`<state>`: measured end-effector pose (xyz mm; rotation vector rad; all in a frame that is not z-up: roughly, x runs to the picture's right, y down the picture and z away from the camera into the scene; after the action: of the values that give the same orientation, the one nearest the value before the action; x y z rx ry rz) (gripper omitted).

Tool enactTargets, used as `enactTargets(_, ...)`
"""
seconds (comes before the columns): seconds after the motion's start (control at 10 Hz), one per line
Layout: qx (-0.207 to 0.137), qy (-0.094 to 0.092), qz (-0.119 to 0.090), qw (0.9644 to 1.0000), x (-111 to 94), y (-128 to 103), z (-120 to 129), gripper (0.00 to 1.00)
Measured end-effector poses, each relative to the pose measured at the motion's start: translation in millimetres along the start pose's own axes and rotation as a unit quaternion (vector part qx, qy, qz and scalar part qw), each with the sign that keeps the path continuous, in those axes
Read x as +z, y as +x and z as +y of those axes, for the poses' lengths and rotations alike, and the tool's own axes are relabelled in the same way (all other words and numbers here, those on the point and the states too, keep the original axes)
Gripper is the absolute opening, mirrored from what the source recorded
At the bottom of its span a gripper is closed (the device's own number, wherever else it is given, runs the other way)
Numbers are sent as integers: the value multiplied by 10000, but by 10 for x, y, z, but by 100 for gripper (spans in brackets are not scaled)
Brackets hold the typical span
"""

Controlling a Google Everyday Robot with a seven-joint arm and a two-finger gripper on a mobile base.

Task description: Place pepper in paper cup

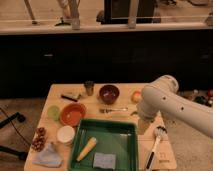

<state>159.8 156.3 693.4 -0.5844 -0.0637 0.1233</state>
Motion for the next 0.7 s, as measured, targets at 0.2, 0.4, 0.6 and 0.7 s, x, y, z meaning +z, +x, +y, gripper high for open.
enactTargets(0.2, 8, 19, 4, 10000, 19, -28, 29, 80)
enactTargets(0.4, 121, 164, 37, 9998, -22, 66, -130, 80)
enactTargets(0.6, 312, 355, 58, 9989, -84, 360, -373, 80)
enactTargets(0.7, 379, 420, 62, 9984, -93, 446, -454, 80)
